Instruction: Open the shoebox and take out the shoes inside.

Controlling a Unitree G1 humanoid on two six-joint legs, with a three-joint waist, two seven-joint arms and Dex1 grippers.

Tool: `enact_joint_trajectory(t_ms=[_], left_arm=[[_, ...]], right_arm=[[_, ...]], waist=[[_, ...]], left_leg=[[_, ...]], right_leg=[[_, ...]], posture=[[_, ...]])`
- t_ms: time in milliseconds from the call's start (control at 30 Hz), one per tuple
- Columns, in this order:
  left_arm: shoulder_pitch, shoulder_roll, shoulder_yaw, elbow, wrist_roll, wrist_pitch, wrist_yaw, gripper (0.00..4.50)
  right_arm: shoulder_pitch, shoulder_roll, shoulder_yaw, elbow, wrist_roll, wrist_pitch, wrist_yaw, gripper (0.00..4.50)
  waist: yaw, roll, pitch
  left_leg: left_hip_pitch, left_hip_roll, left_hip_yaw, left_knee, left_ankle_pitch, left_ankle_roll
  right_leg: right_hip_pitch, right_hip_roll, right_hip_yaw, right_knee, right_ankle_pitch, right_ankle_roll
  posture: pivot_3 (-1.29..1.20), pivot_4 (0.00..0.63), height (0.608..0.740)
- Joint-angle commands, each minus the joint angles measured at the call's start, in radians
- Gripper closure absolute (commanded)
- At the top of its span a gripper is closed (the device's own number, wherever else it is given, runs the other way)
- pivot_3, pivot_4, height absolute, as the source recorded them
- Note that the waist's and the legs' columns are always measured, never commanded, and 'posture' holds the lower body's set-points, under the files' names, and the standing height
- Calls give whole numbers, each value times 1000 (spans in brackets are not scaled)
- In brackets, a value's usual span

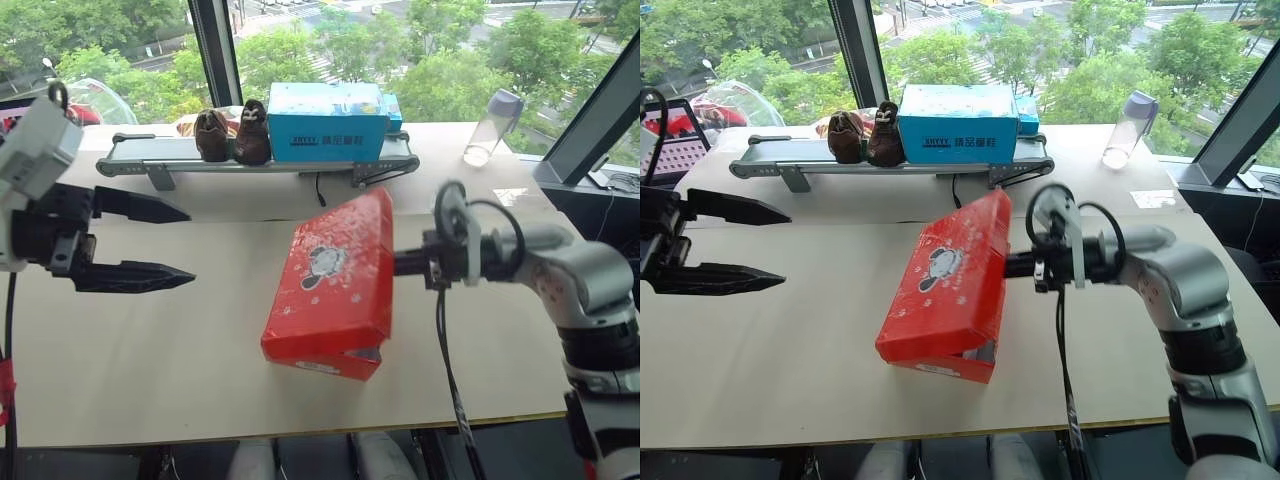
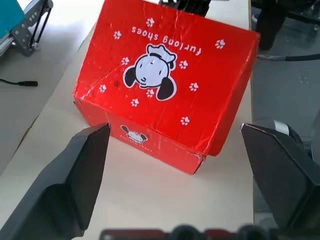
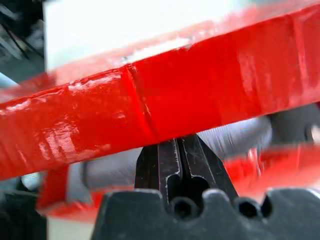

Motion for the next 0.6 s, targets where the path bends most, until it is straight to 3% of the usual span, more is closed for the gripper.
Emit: enact_joint_trajectory(t_ms=[33,367,600], left_arm=[[3,38,150,-42,-51,79,20,65],[-42,116,492,-192,-299,460,168,65],[-85,218,579,-192,-448,604,273,65]], right_arm=[[-134,115,25,62,11,-20,-28,4500],[-294,506,196,296,-152,-193,-140,4500],[-335,617,293,542,-338,-406,-130,4500]], waist=[[-1,0,0],[-3,-3,2],[-22,-9,3]], left_leg=[[0,0,0,0,0,0],[-3,0,-1,-3,0,0],[-2,0,-1,-1,0,0]], right_leg=[[0,0,0,0,0,0],[-6,0,-1,3,-1,-1],[-6,0,-2,9,-2,-2]], posture=[[0,150,740],[0,150,740],[0,150,740]])
